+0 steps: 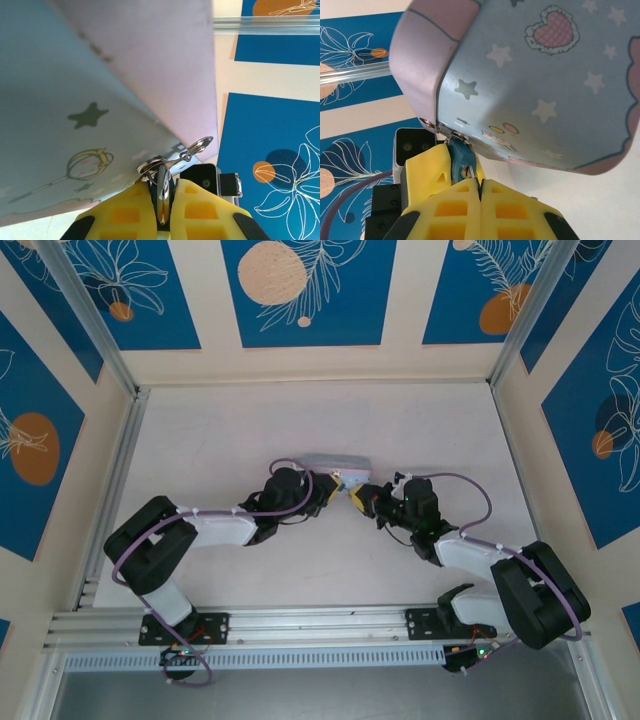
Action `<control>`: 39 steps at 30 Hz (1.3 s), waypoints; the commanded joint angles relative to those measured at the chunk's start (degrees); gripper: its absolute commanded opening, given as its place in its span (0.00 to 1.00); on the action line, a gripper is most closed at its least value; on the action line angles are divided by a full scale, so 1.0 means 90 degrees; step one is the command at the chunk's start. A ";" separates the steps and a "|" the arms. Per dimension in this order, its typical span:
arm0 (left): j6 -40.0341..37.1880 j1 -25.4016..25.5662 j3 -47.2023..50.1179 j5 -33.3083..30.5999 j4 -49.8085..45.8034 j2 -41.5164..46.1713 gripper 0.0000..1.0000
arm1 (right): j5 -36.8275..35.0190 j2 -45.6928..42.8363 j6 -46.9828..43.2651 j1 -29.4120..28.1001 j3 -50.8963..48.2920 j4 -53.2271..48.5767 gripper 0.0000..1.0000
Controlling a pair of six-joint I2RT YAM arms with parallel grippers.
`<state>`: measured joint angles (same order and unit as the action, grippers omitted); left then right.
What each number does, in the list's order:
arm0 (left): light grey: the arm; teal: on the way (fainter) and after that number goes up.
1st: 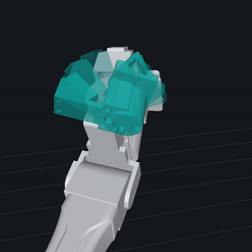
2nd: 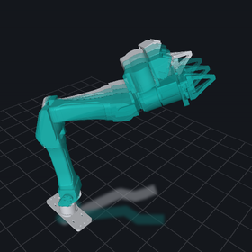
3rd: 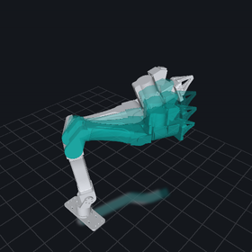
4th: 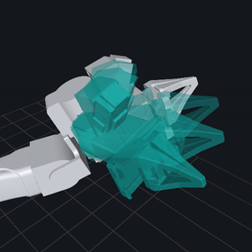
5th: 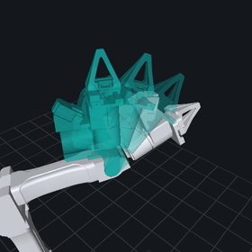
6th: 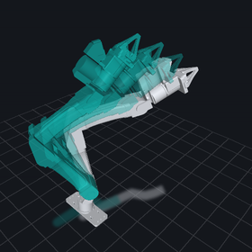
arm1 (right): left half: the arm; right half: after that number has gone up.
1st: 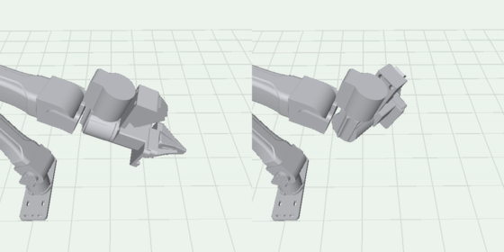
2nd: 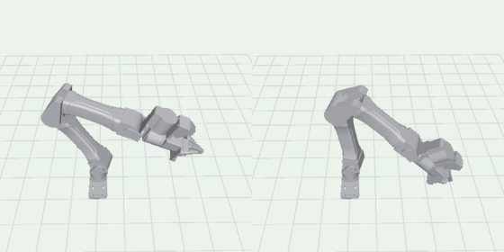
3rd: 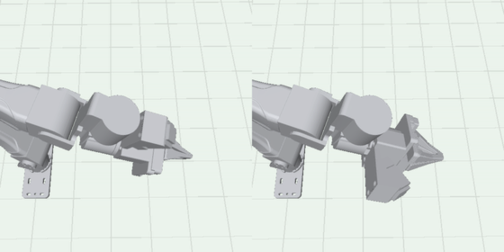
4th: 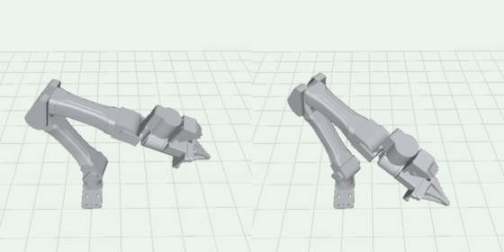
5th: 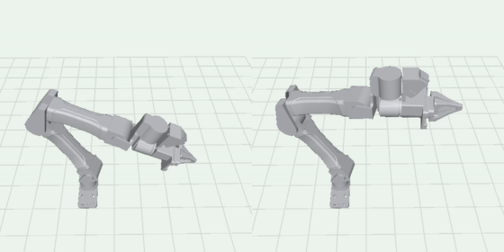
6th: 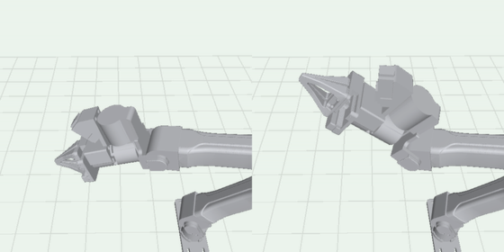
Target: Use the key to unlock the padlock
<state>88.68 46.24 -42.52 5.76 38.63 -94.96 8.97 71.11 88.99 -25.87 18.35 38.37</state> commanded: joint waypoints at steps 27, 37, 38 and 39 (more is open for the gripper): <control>-0.0088 -0.0035 0.0015 0.0063 0.0278 0.0137 0.00 | -0.0083 0.0276 0.0171 -0.0115 0.0432 0.0375 0.00; -0.0069 -0.0030 -0.0012 0.0092 0.0348 0.0029 0.00 | -0.0078 0.0421 0.0235 -0.0181 0.0478 0.0509 0.00; -0.0070 -0.0030 -0.0021 0.0092 0.0347 0.0026 0.00 | -0.0079 0.0456 0.0270 -0.0190 0.0465 0.0555 0.00; -0.0069 -0.0023 -0.0027 0.0102 0.0346 0.0024 0.00 | -0.0079 0.0491 0.0301 -0.0192 0.0461 0.0613 0.00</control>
<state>88.62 45.80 -42.46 4.86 38.92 -94.96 8.71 74.70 90.61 -26.65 20.58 39.88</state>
